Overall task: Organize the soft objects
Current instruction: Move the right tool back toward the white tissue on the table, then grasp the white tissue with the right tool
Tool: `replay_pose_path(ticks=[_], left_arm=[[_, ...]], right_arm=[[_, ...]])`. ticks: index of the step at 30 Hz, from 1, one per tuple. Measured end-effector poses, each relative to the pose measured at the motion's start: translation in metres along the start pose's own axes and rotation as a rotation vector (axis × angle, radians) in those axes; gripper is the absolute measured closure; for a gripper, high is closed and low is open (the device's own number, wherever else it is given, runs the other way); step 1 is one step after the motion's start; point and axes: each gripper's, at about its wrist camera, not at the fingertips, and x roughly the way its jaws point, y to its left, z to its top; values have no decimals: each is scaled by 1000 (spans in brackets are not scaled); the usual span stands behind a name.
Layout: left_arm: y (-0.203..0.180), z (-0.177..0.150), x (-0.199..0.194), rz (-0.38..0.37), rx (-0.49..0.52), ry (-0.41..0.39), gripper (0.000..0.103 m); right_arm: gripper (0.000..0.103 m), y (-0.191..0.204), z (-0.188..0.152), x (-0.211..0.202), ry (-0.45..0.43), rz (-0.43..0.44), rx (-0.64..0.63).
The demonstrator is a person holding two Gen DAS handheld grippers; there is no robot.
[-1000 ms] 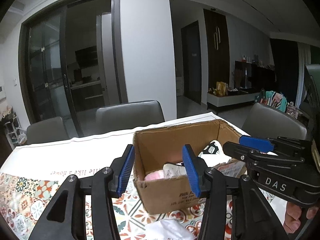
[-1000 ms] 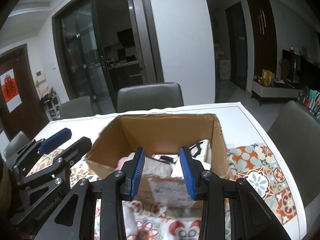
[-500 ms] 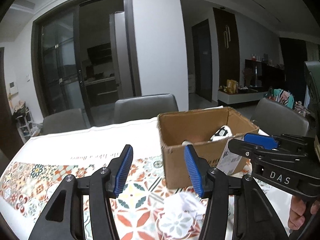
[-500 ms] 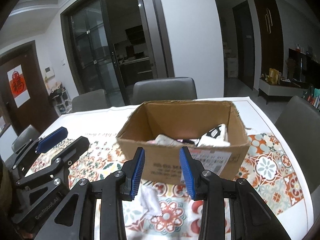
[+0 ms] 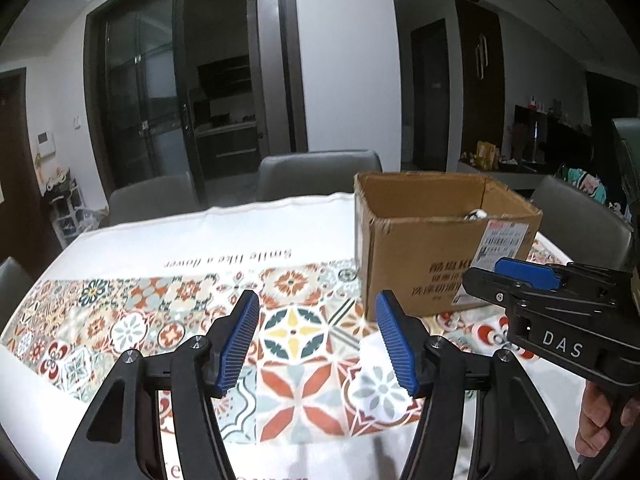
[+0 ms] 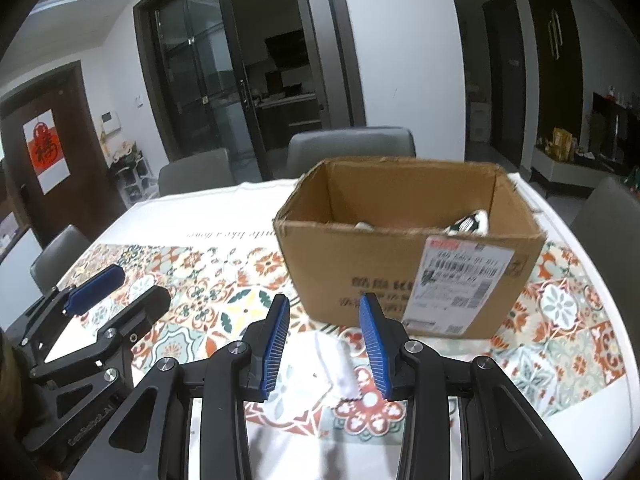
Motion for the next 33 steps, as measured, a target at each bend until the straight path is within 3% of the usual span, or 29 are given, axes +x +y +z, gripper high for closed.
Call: replay_pose_path(ticks=[3,19,33], left_arm=[[8,-13,4,8,-12,28,42],[21,-52,46,35,-35,200,33],[27,-62,79,36,-72,275,28]], right_arm=[[57,2,-5,8,17,-1,2],[56,9,-36,68,175,6,-22],[56,5,-42,113,246,-23,-41]])
